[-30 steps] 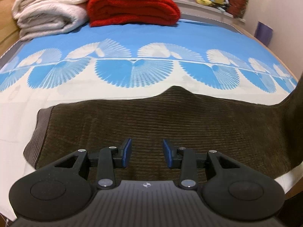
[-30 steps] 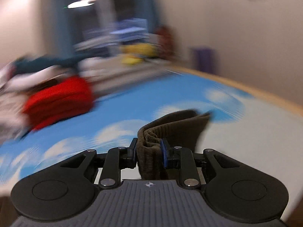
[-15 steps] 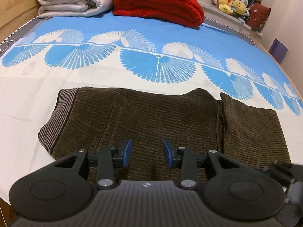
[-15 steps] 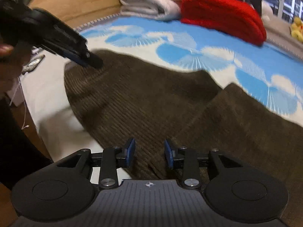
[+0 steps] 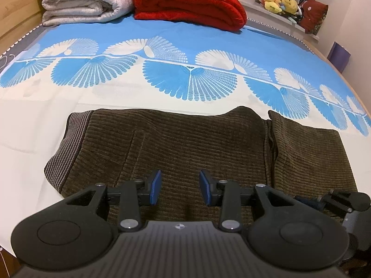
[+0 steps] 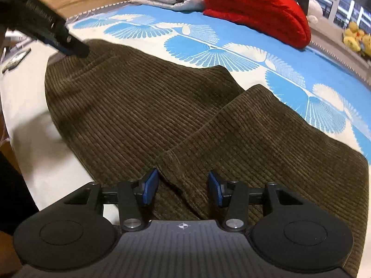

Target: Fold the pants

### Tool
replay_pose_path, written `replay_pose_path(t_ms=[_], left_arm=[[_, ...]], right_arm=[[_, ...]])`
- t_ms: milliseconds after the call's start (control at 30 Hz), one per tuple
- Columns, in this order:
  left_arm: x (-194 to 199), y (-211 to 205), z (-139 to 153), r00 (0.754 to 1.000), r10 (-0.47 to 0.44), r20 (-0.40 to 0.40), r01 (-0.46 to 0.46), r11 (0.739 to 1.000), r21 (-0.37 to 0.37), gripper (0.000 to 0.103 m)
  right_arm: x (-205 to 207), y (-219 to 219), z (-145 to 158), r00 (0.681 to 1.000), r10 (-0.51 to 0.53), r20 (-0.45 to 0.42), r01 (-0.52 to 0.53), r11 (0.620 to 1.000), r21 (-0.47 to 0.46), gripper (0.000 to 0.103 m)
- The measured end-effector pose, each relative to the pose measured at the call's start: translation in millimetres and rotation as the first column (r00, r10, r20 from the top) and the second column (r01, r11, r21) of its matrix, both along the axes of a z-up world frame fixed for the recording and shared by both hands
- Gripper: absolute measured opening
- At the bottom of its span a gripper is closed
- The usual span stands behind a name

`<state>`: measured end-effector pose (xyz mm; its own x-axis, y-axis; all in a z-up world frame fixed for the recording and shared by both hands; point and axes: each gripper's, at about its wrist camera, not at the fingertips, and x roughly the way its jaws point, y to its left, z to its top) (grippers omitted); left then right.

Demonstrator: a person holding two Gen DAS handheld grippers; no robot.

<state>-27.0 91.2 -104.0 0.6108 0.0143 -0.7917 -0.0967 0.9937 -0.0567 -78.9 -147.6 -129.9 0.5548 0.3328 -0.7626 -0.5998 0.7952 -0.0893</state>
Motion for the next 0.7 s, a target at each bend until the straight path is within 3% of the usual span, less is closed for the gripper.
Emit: replay_pose_path(t_ms=[33,200,267,333,467,667,700], left_arm=[[0.4,0.2,0.1,1.0,0.003,0.001,-0.003,1.0,-0.001,0.04],[-0.3,-1.2,1.6,1.0,-0.002,0.006,0.002,1.0,-0.004,0.04],[-0.3,-3.2,1.1,1.0,-0.01,0.004,0.01,1.0,0.003,0.04],[-0.2,-3.3,0.7,1.0,-0.009,0.001,0.009,1.0,0.006,0.04],[-1.6,-2.1,0.6,1.0,-0.007,-0.001,0.007,1.0,0.005,0.04],[-3.4,4.8,0.6,1.0,0.011,-0.001,-0.011,1.0,-0.001,0.04],[-3.4,5.4,1.5,1.0,0.012,0.0,-0.012,1.0,-0.002,0.04]], right_arm=[[-0.1,-3.6,2.4,1.0,0.013,-0.007,-0.013,0.999,0.033,0.014],[-17.5,-13.5,34.8,0.988,0.095,0.117,-0.11,0.987,0.121,0.013],[-24.8,-12.6,34.4,0.982,0.157,0.103,-0.166,0.982,0.086,0.015],[-24.7,-8.7,19.4,0.981,0.195,0.017,-0.196,0.98,0.035,0.018],[-29.7,3.9,4.7,0.98,0.194,0.052,-0.19,0.98,-0.066,0.051],[-24.7,8.1,-8.3,0.98,0.187,0.062,-0.178,0.975,-0.132,0.051],[-21.1,8.2,-8.7,0.98,0.189,0.058,-0.181,0.975,-0.13,0.043]])
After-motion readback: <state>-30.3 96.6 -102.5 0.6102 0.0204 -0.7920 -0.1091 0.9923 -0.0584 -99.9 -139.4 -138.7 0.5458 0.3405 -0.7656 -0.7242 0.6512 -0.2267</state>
